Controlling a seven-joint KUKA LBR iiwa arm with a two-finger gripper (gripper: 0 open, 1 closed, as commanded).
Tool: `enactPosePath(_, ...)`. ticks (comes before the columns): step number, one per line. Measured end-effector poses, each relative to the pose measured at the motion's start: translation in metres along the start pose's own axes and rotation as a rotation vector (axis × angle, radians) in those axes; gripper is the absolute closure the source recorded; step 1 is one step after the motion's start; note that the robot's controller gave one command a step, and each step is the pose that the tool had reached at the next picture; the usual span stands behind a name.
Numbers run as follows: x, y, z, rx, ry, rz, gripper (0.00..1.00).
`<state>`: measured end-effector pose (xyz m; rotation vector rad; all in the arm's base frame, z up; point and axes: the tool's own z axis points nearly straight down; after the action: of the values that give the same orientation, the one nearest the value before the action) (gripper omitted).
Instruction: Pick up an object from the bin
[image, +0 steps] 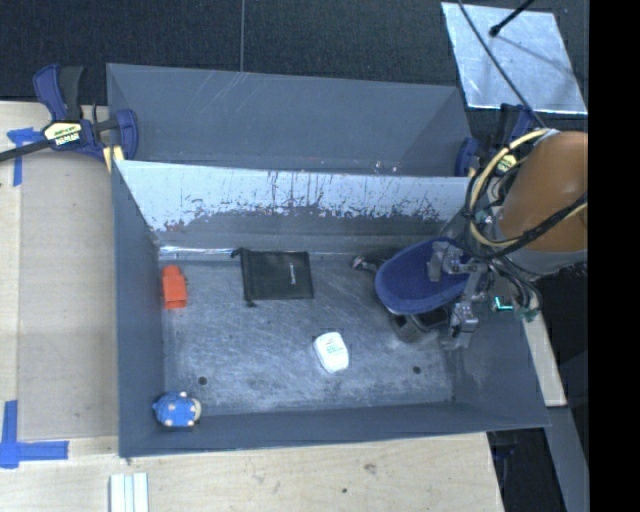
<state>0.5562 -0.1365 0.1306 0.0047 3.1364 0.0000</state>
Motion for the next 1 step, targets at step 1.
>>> enactPosePath(1,-0.0331,-0.0144,0.0361,0.006,-0.025,-0.382,0.00)
